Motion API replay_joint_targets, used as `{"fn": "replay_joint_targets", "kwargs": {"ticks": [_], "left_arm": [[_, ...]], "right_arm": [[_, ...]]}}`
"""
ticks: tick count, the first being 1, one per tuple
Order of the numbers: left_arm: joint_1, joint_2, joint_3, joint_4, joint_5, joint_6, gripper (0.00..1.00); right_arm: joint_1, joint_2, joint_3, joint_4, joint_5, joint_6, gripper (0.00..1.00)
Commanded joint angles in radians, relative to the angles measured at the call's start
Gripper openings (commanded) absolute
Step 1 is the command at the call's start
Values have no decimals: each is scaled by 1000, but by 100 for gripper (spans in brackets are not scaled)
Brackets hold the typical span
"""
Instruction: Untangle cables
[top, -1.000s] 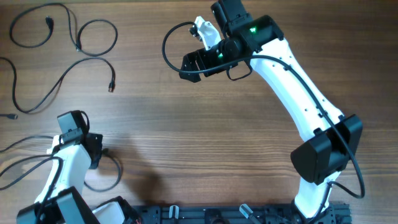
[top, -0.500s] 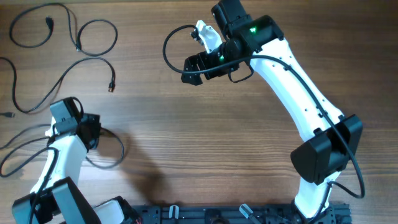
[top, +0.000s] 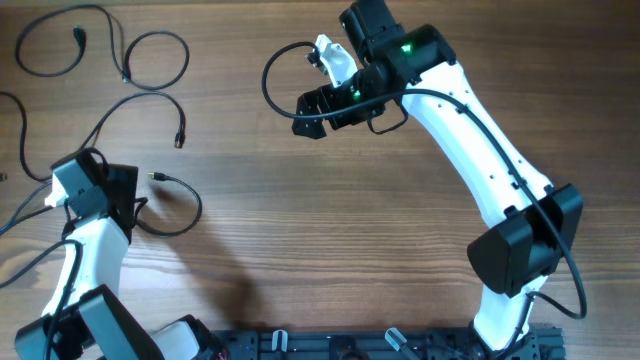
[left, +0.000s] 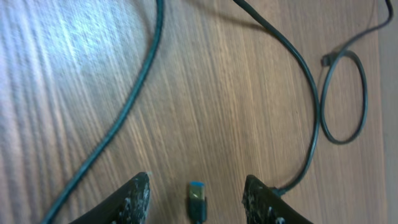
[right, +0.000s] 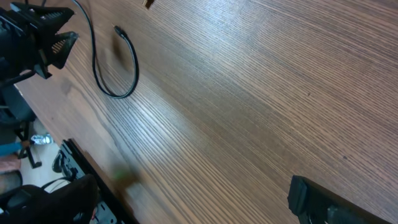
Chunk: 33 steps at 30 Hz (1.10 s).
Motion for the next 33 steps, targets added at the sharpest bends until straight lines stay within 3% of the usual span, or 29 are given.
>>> {"fn": "replay_joint_targets", "kwargs": {"ticks": [1, 2, 5, 7, 12, 20, 23, 33], "left_arm": [[18, -22, 62, -1, -16, 125, 54], [18, -28, 97, -8, -23, 164, 60], [18, -30, 197, -45, -73, 184, 65], [18, -24, 231, -31, -157, 185, 79], [67, 81, 232, -19, -266, 205, 88], [172, 262, 232, -1, -187, 217, 82], [175, 265, 232, 40, -177, 288, 83], [175, 367, 232, 83, -201, 312, 77]], "right_arm": [[5, -7, 15, 6, 6, 3, 100], [6, -7, 15, 8, 6, 3, 100], [5, -7, 15, 9, 6, 4, 100], [5, -7, 15, 9, 6, 4, 100], [6, -7, 15, 4, 6, 4, 100], [6, -7, 15, -21, 6, 4, 100], [6, -7, 15, -28, 6, 5, 100], [6, -7, 15, -39, -2, 8, 100]]}}
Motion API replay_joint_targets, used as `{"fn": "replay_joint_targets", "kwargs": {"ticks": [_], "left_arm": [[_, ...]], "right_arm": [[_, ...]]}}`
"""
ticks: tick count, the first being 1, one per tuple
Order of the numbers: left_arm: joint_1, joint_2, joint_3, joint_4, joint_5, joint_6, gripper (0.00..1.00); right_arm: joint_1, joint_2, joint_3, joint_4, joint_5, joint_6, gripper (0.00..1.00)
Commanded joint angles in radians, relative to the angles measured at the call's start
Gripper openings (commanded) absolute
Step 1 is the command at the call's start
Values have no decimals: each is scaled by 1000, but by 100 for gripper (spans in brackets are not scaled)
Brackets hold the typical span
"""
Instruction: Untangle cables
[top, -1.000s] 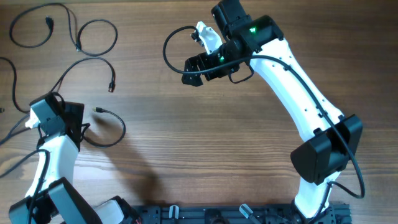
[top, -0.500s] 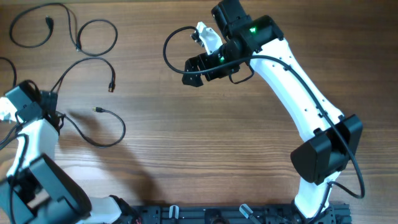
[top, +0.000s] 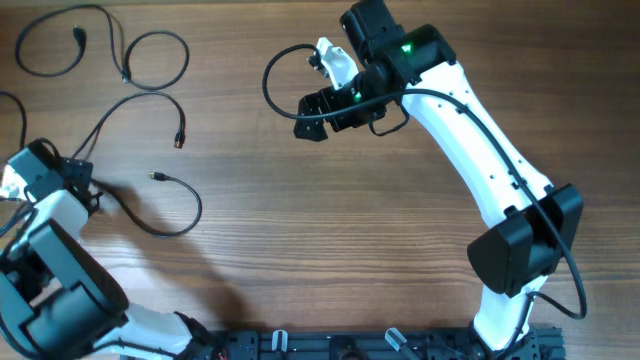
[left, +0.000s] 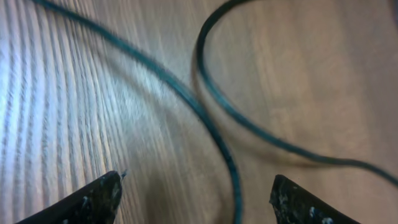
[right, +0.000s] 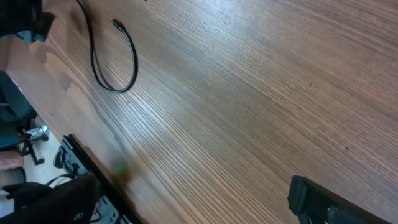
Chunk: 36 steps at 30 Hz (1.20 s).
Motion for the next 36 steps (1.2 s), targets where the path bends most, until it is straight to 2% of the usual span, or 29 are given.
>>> {"fn": "replay_joint_targets", "kwargs": {"ticks": [1, 10, 13, 15, 19, 25, 30, 36], "left_arm": [[2, 42, 4, 25, -9, 42, 77], [2, 84, 4, 76, 23, 42, 52], [2, 95, 4, 69, -4, 42, 34], [5, 95, 4, 69, -9, 42, 31], [23, 95, 4, 61, -14, 42, 10], [73, 77, 5, 34, -14, 42, 4], [119, 29, 5, 20, -9, 25, 4], [121, 4, 5, 15, 52, -144, 4]], "right_arm": [[8, -7, 15, -9, -2, 7, 100], [11, -7, 15, -10, -2, 31, 100], [11, -7, 15, -15, -2, 31, 100], [11, -7, 15, -15, -2, 31, 100], [11, -7, 15, -15, -2, 31, 100], [11, -7, 15, -16, -1, 30, 100], [11, -7, 15, -14, -1, 29, 100], [11, -7, 15, -15, -1, 29, 100]]}}
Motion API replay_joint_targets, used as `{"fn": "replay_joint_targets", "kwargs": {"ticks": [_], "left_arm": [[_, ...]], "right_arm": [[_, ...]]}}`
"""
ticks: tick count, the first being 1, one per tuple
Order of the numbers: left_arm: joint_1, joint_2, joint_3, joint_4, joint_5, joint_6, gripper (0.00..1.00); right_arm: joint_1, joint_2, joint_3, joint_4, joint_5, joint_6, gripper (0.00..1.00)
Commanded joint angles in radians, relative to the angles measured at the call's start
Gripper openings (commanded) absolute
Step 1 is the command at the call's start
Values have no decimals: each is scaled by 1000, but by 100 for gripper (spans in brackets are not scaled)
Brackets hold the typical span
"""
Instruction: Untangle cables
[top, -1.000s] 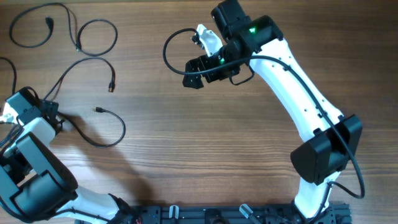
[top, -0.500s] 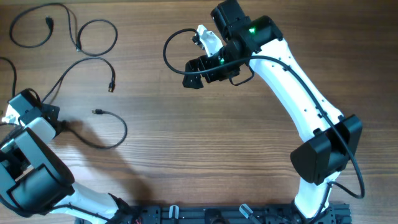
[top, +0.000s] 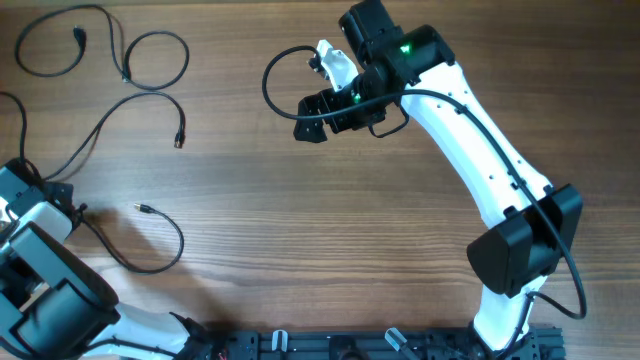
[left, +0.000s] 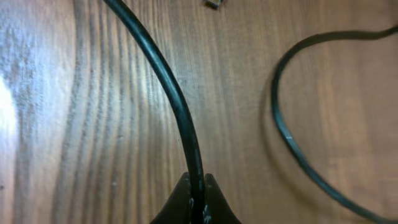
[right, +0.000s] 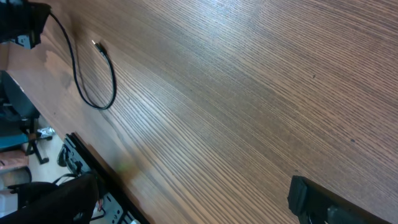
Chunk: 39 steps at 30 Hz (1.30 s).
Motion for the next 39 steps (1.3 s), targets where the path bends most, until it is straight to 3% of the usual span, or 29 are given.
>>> {"fn": "replay_joint_targets", "kwargs": {"ticks": [1, 2, 3, 4, 6, 8, 9, 14, 20, 23, 26, 32, 39], "left_arm": [[2, -23, 5, 0, 34, -111, 4], [2, -23, 5, 0, 34, -111, 6], [2, -23, 5, -1, 33, -111, 16], [2, -23, 5, -1, 33, -110, 36], [2, -23, 5, -10, 33, -107, 50], [2, -24, 5, -25, 33, -107, 74], [2, -28, 5, -40, 32, -107, 77], [2, -103, 8, -83, 29, -107, 78], [-41, -363, 9, -149, 54, -108, 83], [-156, -488, 9, -179, 106, -78, 86], [-351, -579, 9, -229, 99, 86, 95], [-720, -641, 9, -406, -84, 126, 100], [-808, -640, 9, -455, -83, 126, 100]], "right_arm": [[6, -7, 15, -2, -1, 10, 100], [6, -7, 15, -2, 0, 11, 100], [6, -7, 15, -1, 0, 10, 100], [6, -7, 15, -1, 0, 10, 100], [6, -7, 15, -1, 0, 7, 100], [6, -7, 15, -1, 0, 7, 100], [6, -7, 15, -1, 0, 8, 100], [6, -7, 15, 0, 7, 11, 100], [-13, -17, 15, 34, 18, 82, 100], [-71, -56, 15, 55, 29, 140, 100], [-156, -136, 15, 59, 29, 145, 100], [-326, -323, 15, -54, 38, 140, 100], [-344, -491, 15, -146, 296, 140, 100]]}}
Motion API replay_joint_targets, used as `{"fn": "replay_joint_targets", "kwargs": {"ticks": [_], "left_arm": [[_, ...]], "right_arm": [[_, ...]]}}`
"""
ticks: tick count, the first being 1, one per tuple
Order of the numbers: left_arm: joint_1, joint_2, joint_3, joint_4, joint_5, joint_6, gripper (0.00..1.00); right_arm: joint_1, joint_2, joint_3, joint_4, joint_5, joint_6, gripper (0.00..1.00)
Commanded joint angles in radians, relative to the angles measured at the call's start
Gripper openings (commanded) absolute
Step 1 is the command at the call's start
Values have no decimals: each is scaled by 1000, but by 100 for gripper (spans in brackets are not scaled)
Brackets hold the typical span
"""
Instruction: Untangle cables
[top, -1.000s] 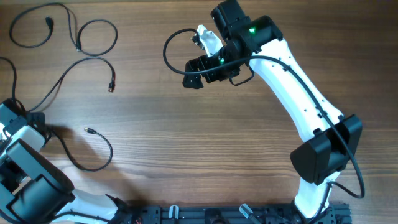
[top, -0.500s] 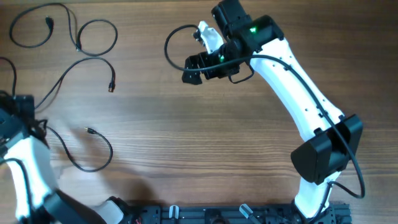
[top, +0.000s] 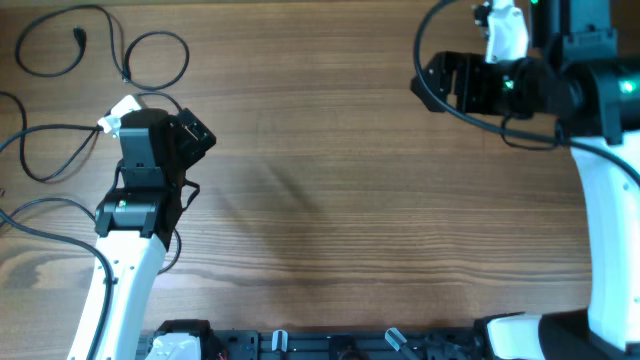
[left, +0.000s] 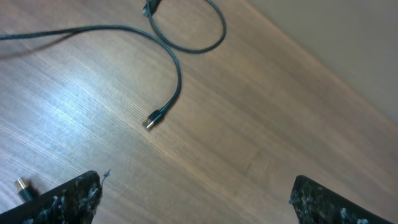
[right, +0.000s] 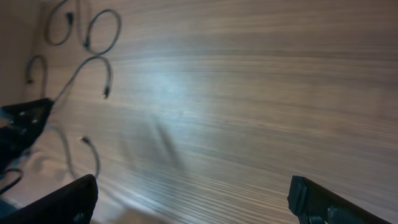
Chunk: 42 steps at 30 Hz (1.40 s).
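Several thin black cables lie spread at the table's left: two loops at the back, a curl beside my left arm and a strand nearer the front. My left gripper hovers open to their right, holding nothing. In the left wrist view, the left gripper has its jaws wide apart, and beyond it lie a cable end with its plug, a loop and a small plug. My right gripper is open at the far back right, the right gripper over bare wood.
The arms' bases and a black rail sit along the front edge. A black lead loops off the right wrist itself. The cables show small at the far left of the right wrist view.
My left gripper was shut on a black cable at the table's left edge; now it is open and farther right, cable let go. The right arm has moved from back centre to back right.
My left gripper was open over a cable plug at the left. Then it stood open over a cable near the left edge, then shut on that cable, whose free end had shifted left. Now the cable lies loose and both arms are elsewhere.
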Motion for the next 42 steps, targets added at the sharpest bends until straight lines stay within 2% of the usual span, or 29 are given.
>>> {"fn": "replay_joint_targets", "kwargs": {"ticks": [1, 7, 12, 28, 29, 33, 36, 42], "left_arm": [[-6, -14, 8, -29, -35, 23, 100], [-6, -14, 8, -35, -35, 23, 100], [-6, -14, 8, -34, -35, 23, 100], [-6, -14, 8, -35, -35, 23, 100], [-6, -14, 8, -35, -35, 23, 100], [-6, -14, 8, -35, -35, 23, 100], [-6, -14, 8, -35, -35, 23, 100], [-6, -14, 8, -35, -35, 23, 100]], "right_arm": [[1, -66, 13, 0, 146, -1, 100], [1, -113, 13, 43, 201, -178, 100], [1, -85, 13, 100, 201, -179, 100], [1, -49, 13, 42, 208, -176, 100], [1, -49, 13, 49, 209, -166, 100], [1, -69, 13, 162, 303, 45, 100], [1, -115, 13, 233, 303, 45, 100], [1, -225, 13, 241, 403, 66, 100]]}}
